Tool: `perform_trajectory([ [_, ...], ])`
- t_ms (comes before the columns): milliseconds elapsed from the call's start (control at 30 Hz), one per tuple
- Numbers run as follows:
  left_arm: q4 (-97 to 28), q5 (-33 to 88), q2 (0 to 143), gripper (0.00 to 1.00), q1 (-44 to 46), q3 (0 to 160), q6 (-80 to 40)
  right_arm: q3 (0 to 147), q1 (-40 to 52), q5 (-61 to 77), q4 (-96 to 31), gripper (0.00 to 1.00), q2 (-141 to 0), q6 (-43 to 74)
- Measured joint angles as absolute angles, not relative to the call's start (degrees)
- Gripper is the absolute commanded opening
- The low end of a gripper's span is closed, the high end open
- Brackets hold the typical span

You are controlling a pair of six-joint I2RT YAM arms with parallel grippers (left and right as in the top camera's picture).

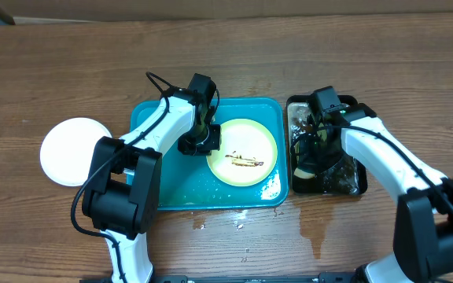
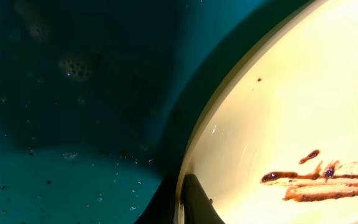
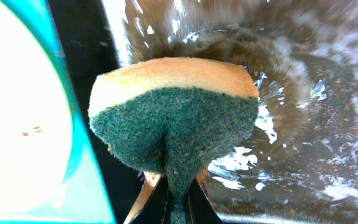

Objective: Clean dirty plates on tray and stack at the side
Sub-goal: 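Dip the sponge in the soapy water with the right gripper, then scrub the yellow plate with the sponge in the right gripper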

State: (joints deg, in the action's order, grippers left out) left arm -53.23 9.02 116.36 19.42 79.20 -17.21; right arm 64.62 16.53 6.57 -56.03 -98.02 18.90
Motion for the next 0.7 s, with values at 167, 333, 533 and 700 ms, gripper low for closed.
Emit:
perform_trajectory([
  [167,-53.2,9.0,116.4,0.04,19.4,79.2,-17.2,64.7,16.5,5.5,-56.2,0.04,-96.9,19.1],
  [333,-53.2,9.0,116.4,0.04,19.4,79.2,-17.2,64.7,16.5,4.2,-56.2,0.04,-96.9,19.5],
  [533,-53.2,9.1,116.4,0.04,19.4,79.2,-17.2,65.4,16.6,5.7,-56.3,0.04,-96.9,18.8],
  [700,-53.3,9.9,116.4,0.04,19.4,79.1,-17.2,66.6,19.7,14.5,-51.4,0.04,-96.9,16.3],
])
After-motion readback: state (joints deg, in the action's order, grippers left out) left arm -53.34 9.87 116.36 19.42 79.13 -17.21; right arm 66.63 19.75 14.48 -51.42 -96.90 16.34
